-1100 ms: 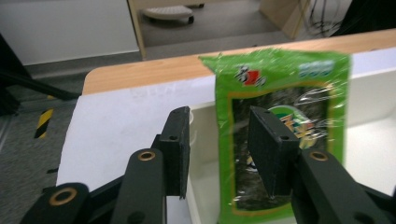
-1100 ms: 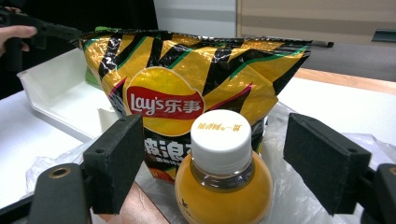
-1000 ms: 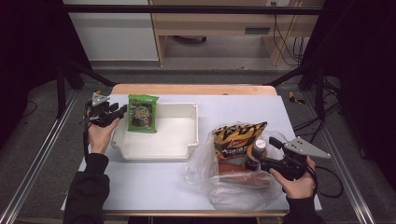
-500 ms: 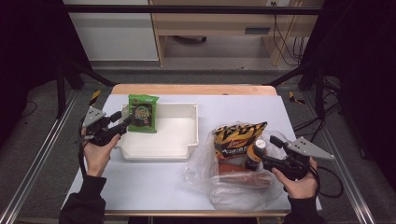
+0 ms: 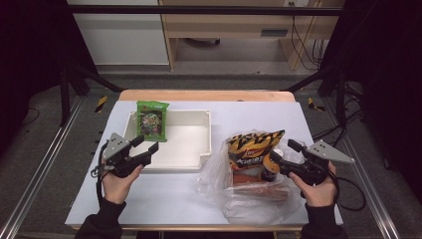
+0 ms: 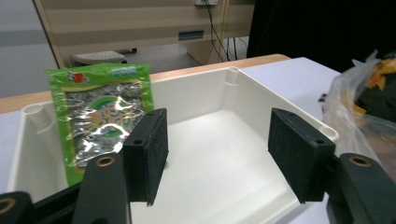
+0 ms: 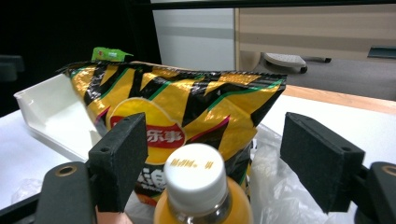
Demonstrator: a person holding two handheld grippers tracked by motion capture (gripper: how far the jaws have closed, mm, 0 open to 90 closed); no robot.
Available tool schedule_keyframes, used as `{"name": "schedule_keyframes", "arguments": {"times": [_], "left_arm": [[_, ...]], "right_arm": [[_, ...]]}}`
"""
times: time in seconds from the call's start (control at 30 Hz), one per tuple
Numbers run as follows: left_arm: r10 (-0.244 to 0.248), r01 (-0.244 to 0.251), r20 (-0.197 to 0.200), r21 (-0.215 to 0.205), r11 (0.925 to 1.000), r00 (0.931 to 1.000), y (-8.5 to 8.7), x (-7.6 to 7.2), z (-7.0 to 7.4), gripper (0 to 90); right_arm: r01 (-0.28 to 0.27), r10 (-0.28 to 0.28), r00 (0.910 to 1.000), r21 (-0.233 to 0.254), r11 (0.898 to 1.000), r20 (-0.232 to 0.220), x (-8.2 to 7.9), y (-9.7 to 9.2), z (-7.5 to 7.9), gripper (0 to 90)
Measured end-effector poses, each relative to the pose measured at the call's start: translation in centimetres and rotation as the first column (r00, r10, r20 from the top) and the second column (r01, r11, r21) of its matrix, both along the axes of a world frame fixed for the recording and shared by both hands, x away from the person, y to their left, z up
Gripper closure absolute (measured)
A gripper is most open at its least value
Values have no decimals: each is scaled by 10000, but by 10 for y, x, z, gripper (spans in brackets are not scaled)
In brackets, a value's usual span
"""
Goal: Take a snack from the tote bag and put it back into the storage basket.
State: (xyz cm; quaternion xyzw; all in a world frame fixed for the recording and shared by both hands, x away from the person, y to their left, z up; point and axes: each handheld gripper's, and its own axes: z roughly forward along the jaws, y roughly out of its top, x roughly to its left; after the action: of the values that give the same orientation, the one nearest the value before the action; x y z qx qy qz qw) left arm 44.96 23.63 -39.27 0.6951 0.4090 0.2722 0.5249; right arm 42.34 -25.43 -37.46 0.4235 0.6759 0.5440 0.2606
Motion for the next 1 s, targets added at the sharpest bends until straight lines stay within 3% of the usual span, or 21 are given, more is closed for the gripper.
{"name": "schedule_keyframes", "arguments": {"times": [0.33, 0.87, 1.0], "left_arm": [[-577, 580, -75, 517, 9970, 9983, -25, -10, -12, 366], [-955, 971, -240, 763, 9924, 9951, -40, -12, -20, 363], [-1057, 1074, -249, 800, 9910, 9941, -41, -12, -20, 363]], "right_arm": [[64, -65, 10000, 167, 9998, 62, 12, 2, 10, 195], [-99, 95, 9996, -124, 9999, -281, 32, 15, 6, 166], [93, -101, 9992, -213, 9997, -380, 35, 11, 5, 143]]}}
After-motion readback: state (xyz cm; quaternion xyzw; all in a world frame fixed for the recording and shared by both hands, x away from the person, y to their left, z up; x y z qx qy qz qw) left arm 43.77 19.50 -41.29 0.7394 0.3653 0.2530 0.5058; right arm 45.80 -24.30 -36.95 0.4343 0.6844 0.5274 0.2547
